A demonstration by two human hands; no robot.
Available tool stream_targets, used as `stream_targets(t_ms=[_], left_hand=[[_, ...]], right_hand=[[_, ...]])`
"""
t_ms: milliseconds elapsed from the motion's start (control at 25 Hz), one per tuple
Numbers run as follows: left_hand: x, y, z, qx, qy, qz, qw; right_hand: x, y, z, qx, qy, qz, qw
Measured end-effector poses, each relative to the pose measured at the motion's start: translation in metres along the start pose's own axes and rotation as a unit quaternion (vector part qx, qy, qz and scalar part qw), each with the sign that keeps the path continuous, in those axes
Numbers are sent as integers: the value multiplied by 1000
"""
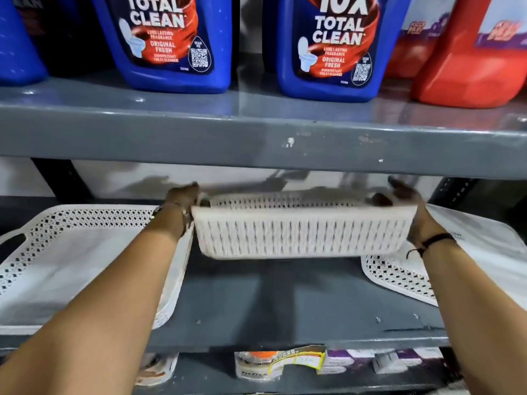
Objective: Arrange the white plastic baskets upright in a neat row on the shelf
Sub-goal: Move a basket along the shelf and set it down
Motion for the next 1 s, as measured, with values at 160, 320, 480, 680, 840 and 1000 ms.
stream_targets(t_ms=[160,320,480,680,840,1000], left_hand=[[19,14,-25,-238,-23,-56,969],[54,25,-18,-398,-18,-89,913],[44,22,-34,-479,-7,-95,873],[55,28,-25,-536,29,-60,842],[66,51,11,-643,143,45,751],[76,119,37,-604,220,20,765]], right_hand=[[12,-20,46,245,84,29,965],[23,-23,65,312,91,64,943],[32,-21,77,385,89,37,918],[32,-16,76,520,62,-17,852],[32,-29,46,537,-21,55,842],[32,-89,18,483,-24,155,861]])
Point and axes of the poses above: each hand's wrist, its own x-axis away from the middle knuckle, its own y-axis out of the palm, z = x × y, the point moved 4 cm from there along -x, towards the middle knuckle, and after that the axes turned 13 degrees about -x, right-handed, at the moved point
